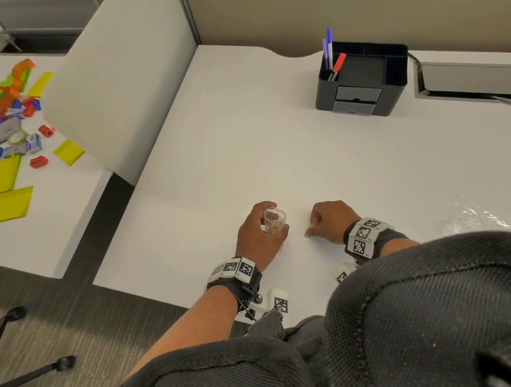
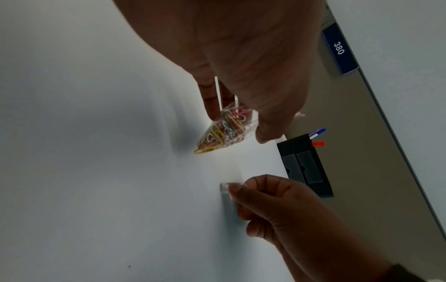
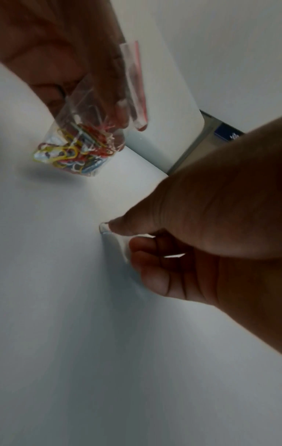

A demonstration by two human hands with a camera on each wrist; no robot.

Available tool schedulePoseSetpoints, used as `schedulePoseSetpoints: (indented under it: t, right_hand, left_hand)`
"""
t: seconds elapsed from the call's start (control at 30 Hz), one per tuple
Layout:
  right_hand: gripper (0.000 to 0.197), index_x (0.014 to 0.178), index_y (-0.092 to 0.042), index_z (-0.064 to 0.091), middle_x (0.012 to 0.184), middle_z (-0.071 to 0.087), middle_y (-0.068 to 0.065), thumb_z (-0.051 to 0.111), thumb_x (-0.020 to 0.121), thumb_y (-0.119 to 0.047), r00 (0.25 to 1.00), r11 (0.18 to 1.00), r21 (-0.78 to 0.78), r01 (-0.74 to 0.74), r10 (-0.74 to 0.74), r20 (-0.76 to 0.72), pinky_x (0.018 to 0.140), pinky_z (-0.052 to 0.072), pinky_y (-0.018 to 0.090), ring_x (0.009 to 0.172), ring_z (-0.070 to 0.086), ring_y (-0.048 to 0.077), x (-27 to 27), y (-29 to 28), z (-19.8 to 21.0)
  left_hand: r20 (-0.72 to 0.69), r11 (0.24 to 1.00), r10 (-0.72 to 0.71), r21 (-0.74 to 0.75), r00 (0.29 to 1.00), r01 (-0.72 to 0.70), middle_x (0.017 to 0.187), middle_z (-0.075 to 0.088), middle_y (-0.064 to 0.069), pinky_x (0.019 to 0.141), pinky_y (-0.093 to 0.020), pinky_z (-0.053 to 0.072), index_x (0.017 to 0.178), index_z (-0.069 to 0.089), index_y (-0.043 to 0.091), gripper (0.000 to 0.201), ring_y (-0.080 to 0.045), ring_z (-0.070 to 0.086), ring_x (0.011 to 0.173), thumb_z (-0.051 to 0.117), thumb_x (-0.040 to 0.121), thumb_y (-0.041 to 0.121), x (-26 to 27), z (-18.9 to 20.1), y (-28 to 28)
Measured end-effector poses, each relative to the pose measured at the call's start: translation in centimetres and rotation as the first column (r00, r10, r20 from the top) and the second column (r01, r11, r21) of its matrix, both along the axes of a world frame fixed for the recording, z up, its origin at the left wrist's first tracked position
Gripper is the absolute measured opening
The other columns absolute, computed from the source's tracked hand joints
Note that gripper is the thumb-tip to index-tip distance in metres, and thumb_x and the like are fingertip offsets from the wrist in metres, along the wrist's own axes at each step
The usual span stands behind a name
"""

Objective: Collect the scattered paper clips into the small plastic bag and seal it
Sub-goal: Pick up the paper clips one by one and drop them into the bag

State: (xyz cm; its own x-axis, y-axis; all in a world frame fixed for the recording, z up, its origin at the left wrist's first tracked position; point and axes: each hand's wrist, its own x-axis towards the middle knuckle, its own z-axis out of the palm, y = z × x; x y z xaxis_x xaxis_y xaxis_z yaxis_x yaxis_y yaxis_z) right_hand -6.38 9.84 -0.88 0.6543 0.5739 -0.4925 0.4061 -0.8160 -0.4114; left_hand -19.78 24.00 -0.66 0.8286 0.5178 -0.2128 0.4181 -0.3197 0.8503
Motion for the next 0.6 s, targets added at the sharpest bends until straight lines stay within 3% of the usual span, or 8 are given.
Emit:
schedulePoseSetpoints:
  t: [0.07,0.17,0.27,0.37,0.53,0.6]
  right_hand:
    - [0.018,0.077,-0.017,0.06,0.079,0.062,-0.007,0.071,0.084,-0.03,0.996,0.993,0.091,0.079,-0.076,-0.036,0.07,0.046,0.028,0.084,0.061,0.019,0.3,-0.5,0.4]
    - [0.015,0.078,-0.015,0.066,0.074,0.064,-0.007,0.071,0.084,-0.028,0.989,0.968,0.211,0.134,-0.118,-0.089,0.074,0.055,0.034,0.078,0.064,0.018,0.9,-1.0,1.7]
    - [0.015,0.081,-0.016,0.069,0.07,0.067,-0.006,0.071,0.085,-0.03,0.99,0.938,0.325,0.122,-0.092,-0.107,0.075,0.057,0.036,0.07,0.063,0.013,1.4,-1.0,4.0]
    - [0.013,0.084,-0.018,0.07,0.074,0.068,-0.006,0.07,0.086,-0.031,0.998,0.908,0.415,0.057,-0.043,-0.043,0.072,0.054,0.033,0.072,0.063,0.014,1.5,-0.7,6.6]
    - [0.021,0.099,-0.018,0.073,0.088,0.072,-0.004,0.066,0.089,-0.035,0.99,0.919,0.369,-0.139,0.12,0.073,0.075,0.053,0.028,0.081,0.065,0.013,1.3,-0.7,8.3]
    - [0.019,0.1,-0.019,0.072,0.087,0.071,-0.005,0.063,0.09,-0.033,0.99,0.927,0.357,-0.119,0.082,0.119,0.077,0.053,0.029,0.082,0.065,0.014,1.6,-1.4,8.3]
  left_hand:
    - [0.001,1.0,0.003,-0.005,1.0,-0.003,0.102,0.065,0.006,0.065,-0.003,0.042,0.119,0.053,0.029,0.045,-0.006,0.062,0.083,0.073,0.08,0.02,0.3,0.0,-0.1]
    - [0.004,1.0,-0.011,-0.008,1.0,0.011,0.1,0.065,0.008,0.067,-0.002,0.042,0.119,0.054,0.028,0.045,-0.001,0.061,0.082,0.073,0.079,0.019,0.8,-0.1,-0.5]
    - [0.007,1.0,-0.018,-0.013,1.0,0.018,0.102,0.066,0.008,0.071,-0.011,0.045,0.118,0.054,0.029,0.045,-0.005,0.063,0.083,0.074,0.078,0.021,1.5,-0.2,-1.2]
    - [0.009,0.999,-0.042,0.006,0.999,0.042,0.103,0.065,0.008,0.069,-0.009,0.044,0.119,0.052,0.03,0.046,-0.009,0.062,0.084,0.073,0.079,0.023,2.2,-0.1,-1.9]
    - [0.021,0.996,-0.088,0.036,0.996,0.087,0.102,0.065,0.007,0.074,-0.018,0.048,0.122,0.05,0.029,0.047,-0.013,0.063,0.087,0.072,0.08,0.027,3.5,0.4,-3.0]
    - [0.034,0.995,-0.094,0.034,0.995,0.093,0.103,0.066,0.007,0.076,-0.021,0.049,0.12,0.05,0.031,0.046,-0.012,0.063,0.09,0.072,0.08,0.028,4.0,0.7,-3.4]
